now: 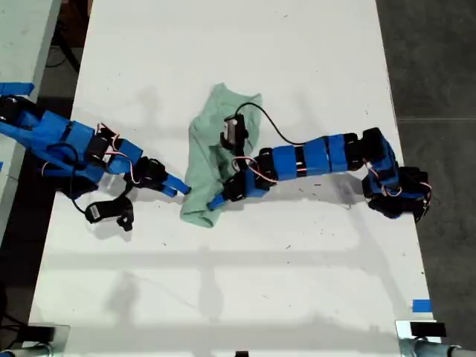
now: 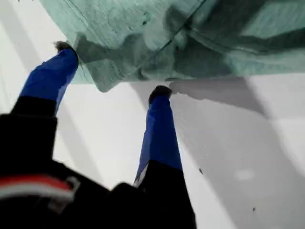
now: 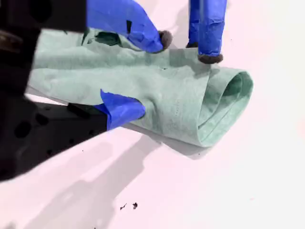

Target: Fold t shirt

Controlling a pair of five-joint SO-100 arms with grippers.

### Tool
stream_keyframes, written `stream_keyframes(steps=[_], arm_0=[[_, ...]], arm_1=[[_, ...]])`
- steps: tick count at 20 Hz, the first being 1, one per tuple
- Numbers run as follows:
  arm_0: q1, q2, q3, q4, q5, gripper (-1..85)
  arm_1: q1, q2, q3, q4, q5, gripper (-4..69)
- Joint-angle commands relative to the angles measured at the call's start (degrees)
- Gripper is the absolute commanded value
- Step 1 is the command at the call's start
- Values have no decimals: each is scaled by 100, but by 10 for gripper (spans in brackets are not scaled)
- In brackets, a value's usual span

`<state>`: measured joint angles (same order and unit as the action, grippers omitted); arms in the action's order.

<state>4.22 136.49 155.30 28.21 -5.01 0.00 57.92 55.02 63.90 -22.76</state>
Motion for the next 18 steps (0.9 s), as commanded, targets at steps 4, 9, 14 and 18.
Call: stream_keyframes(steps=[4, 9, 14, 18], arm_0=[[18, -2065, -1863, 396, 35, 181], [18, -3480, -3155, 958, 79, 192], [70, -5493, -5256, 1213, 149, 218], [132, -7479, -8016, 3305, 18, -3]], arm_1=[[-105, -431, -396, -457, 176, 5], [-369, -114, -378, 149, 272, 5], [-545, -79, -290, 220, 387, 5], [-598, 26, -281, 422, 404, 5]])
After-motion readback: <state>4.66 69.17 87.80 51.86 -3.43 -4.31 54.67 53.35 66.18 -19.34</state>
